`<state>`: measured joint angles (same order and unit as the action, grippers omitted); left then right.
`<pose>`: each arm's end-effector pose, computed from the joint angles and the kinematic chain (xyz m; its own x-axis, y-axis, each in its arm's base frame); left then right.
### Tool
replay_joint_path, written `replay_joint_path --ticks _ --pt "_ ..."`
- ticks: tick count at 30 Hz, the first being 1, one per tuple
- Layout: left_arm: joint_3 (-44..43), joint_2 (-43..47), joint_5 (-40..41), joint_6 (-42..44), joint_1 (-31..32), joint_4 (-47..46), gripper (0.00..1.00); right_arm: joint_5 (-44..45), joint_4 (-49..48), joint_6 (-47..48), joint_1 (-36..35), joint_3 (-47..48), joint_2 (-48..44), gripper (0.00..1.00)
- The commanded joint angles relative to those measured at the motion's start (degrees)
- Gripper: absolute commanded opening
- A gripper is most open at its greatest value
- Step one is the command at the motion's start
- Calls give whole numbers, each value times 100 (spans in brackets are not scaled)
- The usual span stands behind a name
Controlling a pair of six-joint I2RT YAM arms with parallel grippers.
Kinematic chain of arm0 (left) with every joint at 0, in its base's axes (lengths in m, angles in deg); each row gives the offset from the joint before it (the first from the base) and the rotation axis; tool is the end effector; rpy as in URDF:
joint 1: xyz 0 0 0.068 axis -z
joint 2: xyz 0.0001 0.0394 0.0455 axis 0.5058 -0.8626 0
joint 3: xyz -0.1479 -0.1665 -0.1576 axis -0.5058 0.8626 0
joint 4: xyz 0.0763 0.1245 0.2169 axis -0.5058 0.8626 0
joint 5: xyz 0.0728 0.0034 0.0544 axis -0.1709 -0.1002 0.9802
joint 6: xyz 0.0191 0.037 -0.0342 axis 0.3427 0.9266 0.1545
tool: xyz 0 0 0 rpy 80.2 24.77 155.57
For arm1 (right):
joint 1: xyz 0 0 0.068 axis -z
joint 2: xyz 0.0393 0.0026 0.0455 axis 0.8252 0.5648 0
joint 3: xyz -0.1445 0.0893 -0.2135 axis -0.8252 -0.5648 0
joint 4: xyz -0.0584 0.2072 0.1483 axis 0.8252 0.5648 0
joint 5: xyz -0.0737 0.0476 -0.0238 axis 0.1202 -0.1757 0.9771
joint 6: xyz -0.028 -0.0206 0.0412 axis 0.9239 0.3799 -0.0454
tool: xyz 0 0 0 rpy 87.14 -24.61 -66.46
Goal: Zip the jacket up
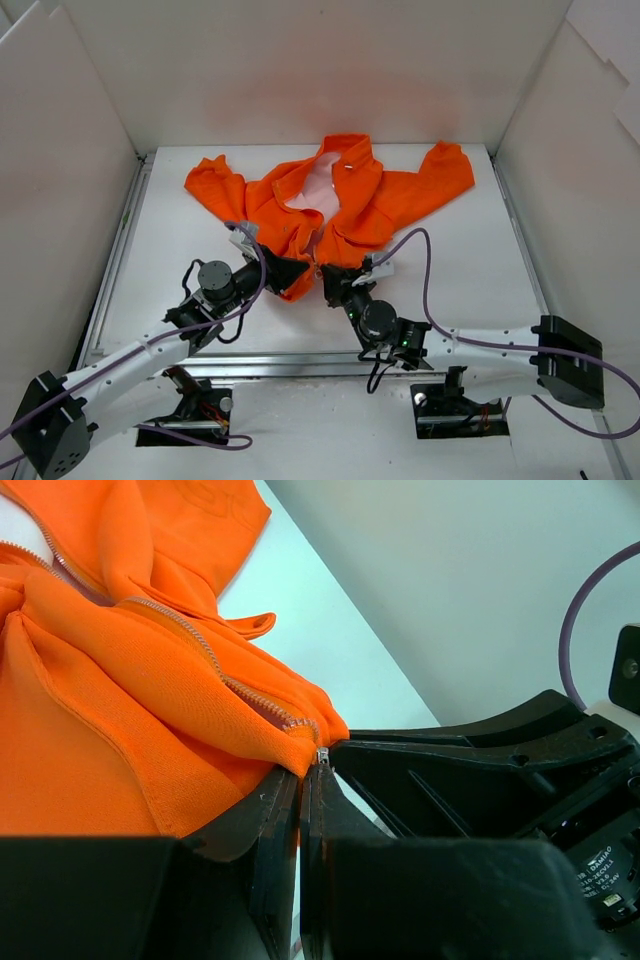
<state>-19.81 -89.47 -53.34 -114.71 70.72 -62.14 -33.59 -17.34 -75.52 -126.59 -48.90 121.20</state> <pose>0.1595 -0.1471 0.2859 -0.5153 -0.4216 -0.7461 0.6372 0.3936 -0.6626 0.1018 0.2193 0.2716 -0.0956 0.5541 -0.8270 -0.4575 0.7133 0.5309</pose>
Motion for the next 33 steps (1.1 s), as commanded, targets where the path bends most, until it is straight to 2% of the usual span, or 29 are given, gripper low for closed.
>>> replay_joint_path --ticks 1,5,9,15,27,33 --pt "-357 -18 -281 -56 9 -106 0 -261 -713 -50 -109 97 -306 0" --pt "-444 -18 -492 -197 9 -97 0 -463 -485 -33 -100 167 -411 0" --pt "-655 -9 -588 -171 9 306 0 -761 -187 -137 -126 264 -508 0" --pt "-700 -132 -1063 -268 9 131 0 -902 77 -278 -109 378 -535 0" --pt "-928 219 -844 119 9 1255 0 -1175 305 -349 -118 229 -1361 0" --pt "-858 193 -993 -39 9 1186 0 -1272 683 -323 -118 474 -1343 0"
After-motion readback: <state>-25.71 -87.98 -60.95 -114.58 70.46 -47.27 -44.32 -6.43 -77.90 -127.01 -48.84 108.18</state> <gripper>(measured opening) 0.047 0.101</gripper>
